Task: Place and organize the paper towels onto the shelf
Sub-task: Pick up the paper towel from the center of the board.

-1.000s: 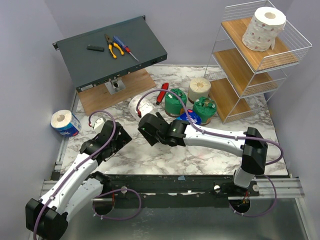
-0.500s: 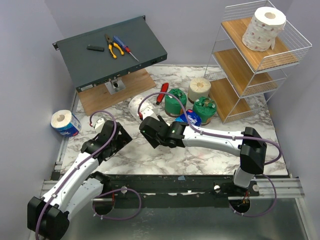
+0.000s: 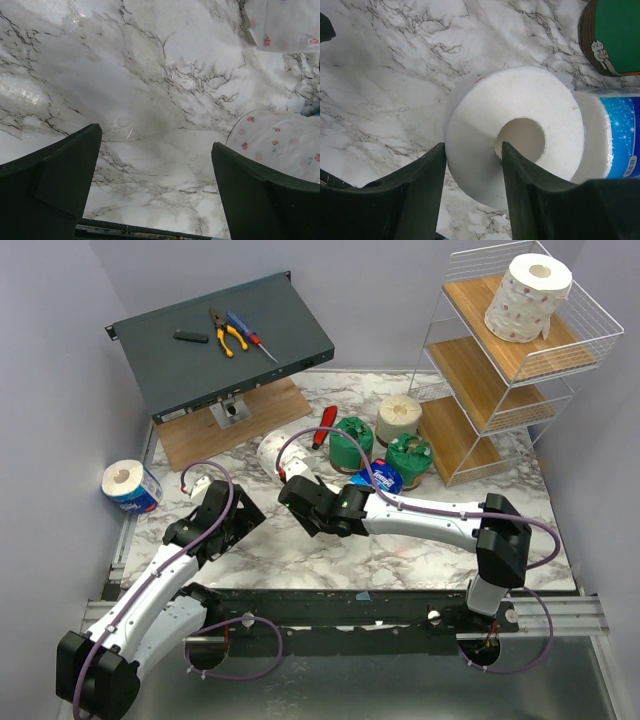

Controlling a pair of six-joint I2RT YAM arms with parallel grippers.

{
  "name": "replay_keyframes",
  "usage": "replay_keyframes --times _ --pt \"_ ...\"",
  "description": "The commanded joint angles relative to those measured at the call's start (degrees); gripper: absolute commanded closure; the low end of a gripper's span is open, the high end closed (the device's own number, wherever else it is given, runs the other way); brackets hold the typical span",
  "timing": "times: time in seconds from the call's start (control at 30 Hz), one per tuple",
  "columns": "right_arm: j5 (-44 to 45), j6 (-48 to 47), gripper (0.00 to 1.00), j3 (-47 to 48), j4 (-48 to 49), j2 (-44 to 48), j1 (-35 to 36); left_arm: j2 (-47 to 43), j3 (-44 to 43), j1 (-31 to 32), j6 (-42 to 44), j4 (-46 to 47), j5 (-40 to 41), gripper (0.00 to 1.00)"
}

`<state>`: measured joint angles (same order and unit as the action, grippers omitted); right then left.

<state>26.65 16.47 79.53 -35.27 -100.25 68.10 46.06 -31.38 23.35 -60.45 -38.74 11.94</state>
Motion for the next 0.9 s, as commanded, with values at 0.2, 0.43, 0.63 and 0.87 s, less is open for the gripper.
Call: replay_keyframes --times 0.2,0.43,0.63,0.87 --pt "0.2 -0.25 0.65 0.11 -0.59 0.14 0.44 -0.93 1.08 -0.56 1.12 1.29 -1.36 0.01" --pt "6.67 -5.03 0.7 5.93 -5.98 4.1 -0.67 -1.82 1.0 -0.68 2.35 1.53 -2.04 0.01" --pt "10.43 -9.29 0.71 16.71 -11.38 6.18 -3.81 -2.88 0.91 -0.77 3.08 1.47 -2.19 0.02" --pt "17.88 -14.82 0.71 39.88 -14.26 4.53 -8.99 -3.59 -0.1 -0.85 4.56 0.44 -2.62 0.01"
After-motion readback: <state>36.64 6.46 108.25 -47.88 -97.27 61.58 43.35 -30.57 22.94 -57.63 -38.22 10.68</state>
